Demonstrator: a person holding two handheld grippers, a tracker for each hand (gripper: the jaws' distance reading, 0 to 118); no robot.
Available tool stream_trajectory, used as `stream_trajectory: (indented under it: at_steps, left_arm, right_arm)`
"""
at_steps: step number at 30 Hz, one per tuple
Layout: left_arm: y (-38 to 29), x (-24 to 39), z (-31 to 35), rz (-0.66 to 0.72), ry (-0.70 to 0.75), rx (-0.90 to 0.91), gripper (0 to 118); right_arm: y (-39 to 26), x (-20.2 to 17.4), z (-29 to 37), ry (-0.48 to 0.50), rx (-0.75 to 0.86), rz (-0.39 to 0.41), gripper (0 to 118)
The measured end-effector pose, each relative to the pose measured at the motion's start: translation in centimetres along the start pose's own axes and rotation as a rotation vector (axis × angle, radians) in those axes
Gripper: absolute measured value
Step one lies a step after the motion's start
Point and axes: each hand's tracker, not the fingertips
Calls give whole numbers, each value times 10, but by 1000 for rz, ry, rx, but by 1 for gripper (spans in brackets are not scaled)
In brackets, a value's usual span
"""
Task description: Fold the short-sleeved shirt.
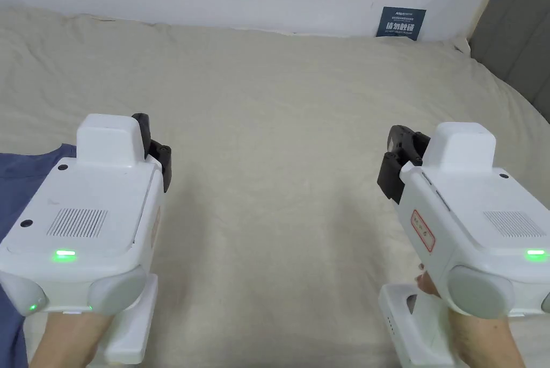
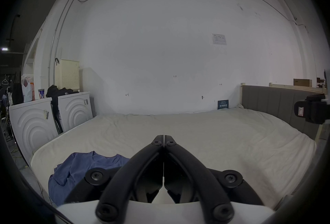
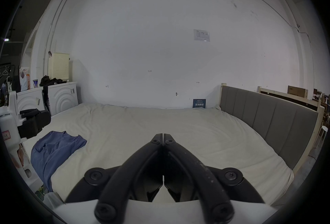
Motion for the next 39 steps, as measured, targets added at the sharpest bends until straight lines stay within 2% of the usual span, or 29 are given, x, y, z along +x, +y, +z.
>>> stream_trajectory:
  at_steps: [16, 23, 29, 39]
  left_arm:
    - [2, 1, 0, -15, -10, 5, 0]
    - [1, -18, 8, -12, 35, 5, 0]
    - [-1, -63, 29, -15, 187, 4, 0]
    - [-6, -150, 93, 16, 472, -24, 0]
  right_arm:
    - [2, 0, -1, 7, -2, 2, 1]
    - [8, -23, -10, 64, 4, 34, 1]
    - [13, -70, -20, 210, 19, 48, 1]
    - [15, -171, -30, 487, 16, 95, 1]
